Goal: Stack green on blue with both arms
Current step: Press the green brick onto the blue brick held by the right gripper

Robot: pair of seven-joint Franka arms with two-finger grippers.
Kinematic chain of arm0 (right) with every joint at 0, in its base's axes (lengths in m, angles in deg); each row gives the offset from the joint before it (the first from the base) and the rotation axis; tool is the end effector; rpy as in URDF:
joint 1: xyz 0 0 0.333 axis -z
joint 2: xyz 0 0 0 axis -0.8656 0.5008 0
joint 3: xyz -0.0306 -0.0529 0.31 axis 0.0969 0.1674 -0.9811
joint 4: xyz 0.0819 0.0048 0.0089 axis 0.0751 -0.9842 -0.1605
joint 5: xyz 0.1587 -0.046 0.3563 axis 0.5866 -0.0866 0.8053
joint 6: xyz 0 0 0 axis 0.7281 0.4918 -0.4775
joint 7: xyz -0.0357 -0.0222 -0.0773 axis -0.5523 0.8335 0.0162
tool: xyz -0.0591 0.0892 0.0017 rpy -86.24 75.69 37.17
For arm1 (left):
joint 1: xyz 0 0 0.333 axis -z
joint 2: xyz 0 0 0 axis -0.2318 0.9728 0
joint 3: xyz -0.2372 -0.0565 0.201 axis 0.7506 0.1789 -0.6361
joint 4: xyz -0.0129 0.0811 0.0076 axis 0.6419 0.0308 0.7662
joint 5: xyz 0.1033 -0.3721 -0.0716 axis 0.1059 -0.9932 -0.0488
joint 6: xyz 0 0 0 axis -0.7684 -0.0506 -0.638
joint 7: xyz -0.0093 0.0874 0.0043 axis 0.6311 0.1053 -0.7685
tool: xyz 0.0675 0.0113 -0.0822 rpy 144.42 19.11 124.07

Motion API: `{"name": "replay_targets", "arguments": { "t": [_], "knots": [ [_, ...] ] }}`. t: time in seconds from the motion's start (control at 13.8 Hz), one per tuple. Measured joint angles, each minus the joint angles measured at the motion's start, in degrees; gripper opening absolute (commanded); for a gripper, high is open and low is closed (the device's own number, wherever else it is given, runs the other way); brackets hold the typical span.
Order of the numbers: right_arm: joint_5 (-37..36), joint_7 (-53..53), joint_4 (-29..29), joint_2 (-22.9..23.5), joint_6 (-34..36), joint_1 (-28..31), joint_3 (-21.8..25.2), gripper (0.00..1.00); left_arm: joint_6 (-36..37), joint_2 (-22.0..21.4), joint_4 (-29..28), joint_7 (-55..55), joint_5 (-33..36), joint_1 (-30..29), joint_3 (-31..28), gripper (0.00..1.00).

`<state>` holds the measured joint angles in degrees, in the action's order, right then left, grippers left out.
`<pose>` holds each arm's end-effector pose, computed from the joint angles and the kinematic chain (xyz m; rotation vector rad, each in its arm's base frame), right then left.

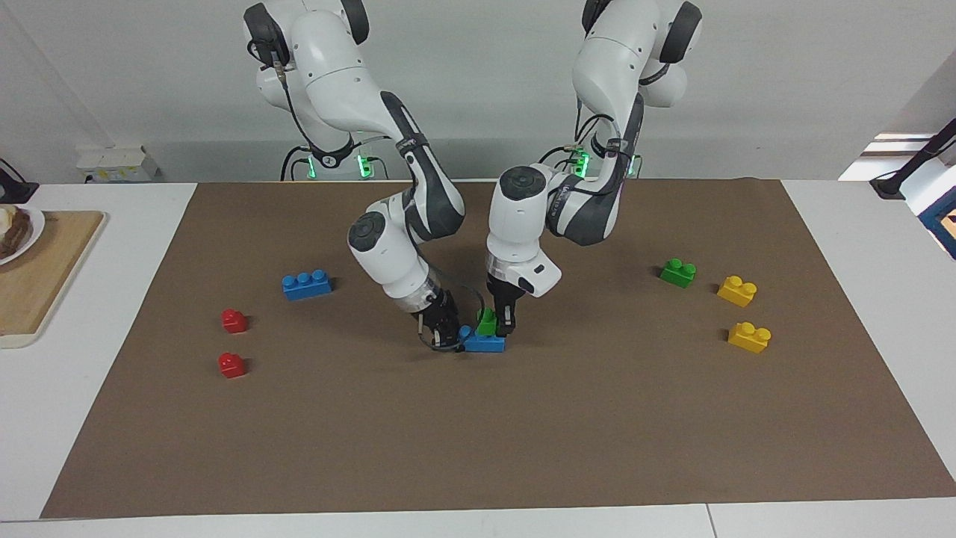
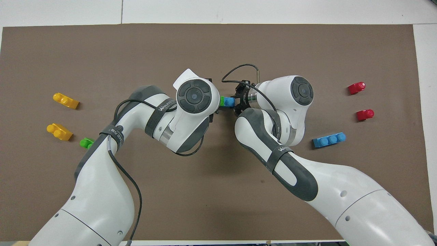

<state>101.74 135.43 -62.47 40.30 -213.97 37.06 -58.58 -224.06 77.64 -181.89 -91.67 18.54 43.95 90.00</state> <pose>0.6106 0.2782 0.2805 -1.8871 1.9866 0.2981 0.5572 -0.4102 0.3515 2.1667 2.0008 0.1270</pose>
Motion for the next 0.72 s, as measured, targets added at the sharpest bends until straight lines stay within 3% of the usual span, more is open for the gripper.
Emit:
{"name": "replay_targets", "arguments": {
  "t": [0.72],
  "knots": [
    [0.44, -0.27, -0.09, -0.01, -0.06, 0.02, 0.02, 0.00, -2.42, 0.13, -0.80, -0.78, 1.03, 0.38, -0.24, 0.00]
  ]
}}
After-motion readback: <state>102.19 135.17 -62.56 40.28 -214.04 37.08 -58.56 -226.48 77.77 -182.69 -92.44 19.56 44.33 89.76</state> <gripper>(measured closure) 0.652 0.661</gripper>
